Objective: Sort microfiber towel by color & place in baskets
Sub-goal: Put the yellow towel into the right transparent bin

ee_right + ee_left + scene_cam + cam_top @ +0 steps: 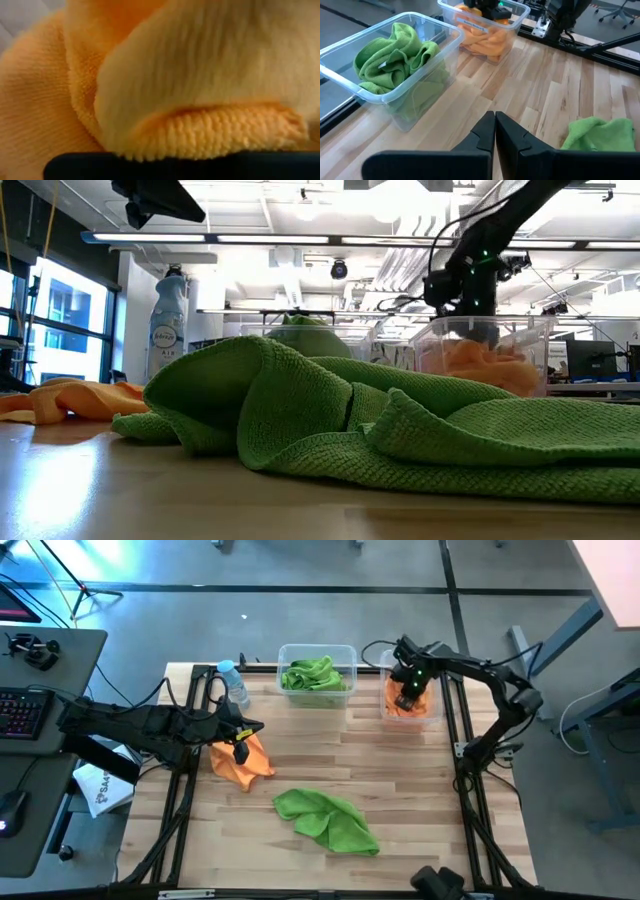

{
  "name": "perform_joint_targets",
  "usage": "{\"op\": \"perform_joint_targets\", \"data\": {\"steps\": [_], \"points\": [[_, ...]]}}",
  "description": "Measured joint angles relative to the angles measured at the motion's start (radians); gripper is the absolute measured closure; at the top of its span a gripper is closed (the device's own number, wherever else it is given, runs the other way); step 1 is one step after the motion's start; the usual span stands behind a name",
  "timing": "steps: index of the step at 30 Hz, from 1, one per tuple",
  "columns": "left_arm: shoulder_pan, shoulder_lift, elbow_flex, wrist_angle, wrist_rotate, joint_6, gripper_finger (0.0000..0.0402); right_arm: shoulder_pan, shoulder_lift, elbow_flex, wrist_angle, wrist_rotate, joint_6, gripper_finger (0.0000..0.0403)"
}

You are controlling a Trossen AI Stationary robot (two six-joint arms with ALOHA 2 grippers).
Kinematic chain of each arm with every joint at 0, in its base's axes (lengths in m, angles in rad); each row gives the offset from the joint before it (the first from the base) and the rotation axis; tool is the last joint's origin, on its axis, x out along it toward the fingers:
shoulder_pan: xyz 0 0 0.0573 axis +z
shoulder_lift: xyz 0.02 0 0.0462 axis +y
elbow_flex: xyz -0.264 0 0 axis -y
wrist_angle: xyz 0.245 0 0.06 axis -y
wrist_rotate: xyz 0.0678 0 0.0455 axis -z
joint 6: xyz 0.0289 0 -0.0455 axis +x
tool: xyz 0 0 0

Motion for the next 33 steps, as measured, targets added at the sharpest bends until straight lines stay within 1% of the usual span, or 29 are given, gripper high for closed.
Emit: {"op": "perform_joint_targets", "data": {"steps": [3,8,15,19,23,27,30,33], "points": [[0.000,0.000,0.000,0.000,0.000,0.000,0.0402,0.002,-0.002,-0.069,0.061,0.001,-0.057,0.0403],[0.000,0.000,0.000,0.000,0.000,0.000,0.0402,-0.002,-0.005,-0.151,0.170,0.009,-0.069,0.0403],[0.000,0.000,0.000,0.000,-0.036,0.000,0.0402,0.000,-0.003,-0.160,0.197,-0.005,-0.073,0.0401],[0.000,0.000,0.000,0.000,-0.040,0.001,0.0401,0.000,-0.016,-0.161,0.185,-0.015,-0.066,0.0375],[0.000,0.000,0.000,-0.008,-0.040,0.000,0.0402,0.000,-0.084,-0.160,0.177,-0.011,-0.063,0.0334],[0.000,0.000,0.000,-0.008,-0.040,0.000,0.0401,0.000,-0.178,-0.112,0.111,-0.003,-0.044,0.0302],[0.000,0.000,0.000,-0.007,-0.040,0.000,0.0402,0.000,-0.251,-0.062,0.064,0.001,-0.005,0.0291],[0.000,0.000,0.000,-0.007,-0.040,0.000,0.0401,0.000,-0.322,-0.019,0.023,0.002,0.030,0.0289]]}}
